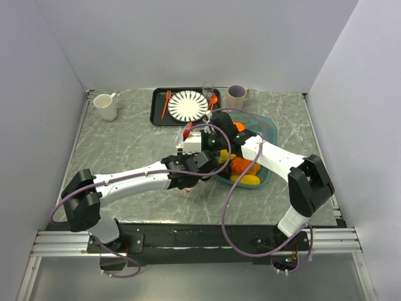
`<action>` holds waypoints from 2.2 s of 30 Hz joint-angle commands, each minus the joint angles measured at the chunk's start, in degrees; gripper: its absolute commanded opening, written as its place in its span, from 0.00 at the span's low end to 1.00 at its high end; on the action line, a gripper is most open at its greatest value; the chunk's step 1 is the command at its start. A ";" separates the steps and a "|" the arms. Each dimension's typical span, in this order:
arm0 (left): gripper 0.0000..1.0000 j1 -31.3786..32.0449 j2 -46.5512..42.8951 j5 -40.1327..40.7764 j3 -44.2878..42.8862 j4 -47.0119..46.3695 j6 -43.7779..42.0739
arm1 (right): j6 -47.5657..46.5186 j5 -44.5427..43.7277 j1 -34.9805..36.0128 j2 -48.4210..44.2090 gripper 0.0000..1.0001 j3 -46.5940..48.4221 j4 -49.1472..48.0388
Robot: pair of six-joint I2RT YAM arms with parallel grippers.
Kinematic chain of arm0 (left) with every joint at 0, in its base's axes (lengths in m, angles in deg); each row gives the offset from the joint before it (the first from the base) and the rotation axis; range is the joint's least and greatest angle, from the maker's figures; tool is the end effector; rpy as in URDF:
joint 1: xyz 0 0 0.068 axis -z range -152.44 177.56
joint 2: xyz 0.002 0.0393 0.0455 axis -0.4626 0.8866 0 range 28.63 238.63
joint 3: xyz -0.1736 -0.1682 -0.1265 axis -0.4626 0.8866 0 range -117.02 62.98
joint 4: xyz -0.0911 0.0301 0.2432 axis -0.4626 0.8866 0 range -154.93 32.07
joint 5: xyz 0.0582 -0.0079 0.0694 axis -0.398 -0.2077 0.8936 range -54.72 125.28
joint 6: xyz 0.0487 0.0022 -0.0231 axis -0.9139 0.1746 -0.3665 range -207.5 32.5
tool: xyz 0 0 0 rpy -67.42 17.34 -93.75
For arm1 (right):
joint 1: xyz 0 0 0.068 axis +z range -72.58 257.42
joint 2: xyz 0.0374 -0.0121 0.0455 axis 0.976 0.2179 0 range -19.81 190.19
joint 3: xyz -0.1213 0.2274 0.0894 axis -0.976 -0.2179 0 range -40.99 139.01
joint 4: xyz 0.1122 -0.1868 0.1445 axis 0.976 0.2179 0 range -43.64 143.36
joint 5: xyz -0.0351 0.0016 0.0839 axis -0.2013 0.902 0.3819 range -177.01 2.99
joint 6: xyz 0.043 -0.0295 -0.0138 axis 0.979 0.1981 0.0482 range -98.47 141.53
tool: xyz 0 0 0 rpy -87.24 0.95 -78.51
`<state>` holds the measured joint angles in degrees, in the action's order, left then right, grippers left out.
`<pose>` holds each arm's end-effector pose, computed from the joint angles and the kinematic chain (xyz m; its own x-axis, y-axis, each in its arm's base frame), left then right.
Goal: Place the food in the zip-top bag and seal the zipper
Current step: Open the zipper of the food storage bag at the center of the board.
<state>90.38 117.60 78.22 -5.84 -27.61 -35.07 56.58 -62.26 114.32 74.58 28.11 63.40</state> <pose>0.1676 -0.2733 0.2650 -0.6183 -0.0659 -0.7831 -0.0100 0.9971 -0.0759 0.2837 0.2316 0.2547 -0.8960 -0.0207 -0.4435 -0.3399 0.6745 0.6554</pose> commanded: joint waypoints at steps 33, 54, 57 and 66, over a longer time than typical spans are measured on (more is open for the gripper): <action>0.04 -0.86 -3.45 4.70 0.97 3.37 5.58 | 0.29 4.87 0.18 -3.95 0.00 -0.64 -2.54; 0.01 -2.01 -9.43 4.79 1.93 4.43 5.23 | -1.12 1.79 -0.43 -0.52 0.00 -0.37 -1.13; 0.01 -2.71 -9.78 4.70 2.55 4.69 5.41 | -1.47 1.35 -0.52 -0.35 0.00 -0.28 -0.69; 0.01 -4.56 -12.67 5.31 2.28 7.24 6.90 | -3.93 -3.65 -0.52 2.99 0.00 1.12 3.78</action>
<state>86.69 108.96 81.41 -3.50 -21.91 -29.30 54.94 -62.02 114.02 75.61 27.19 63.53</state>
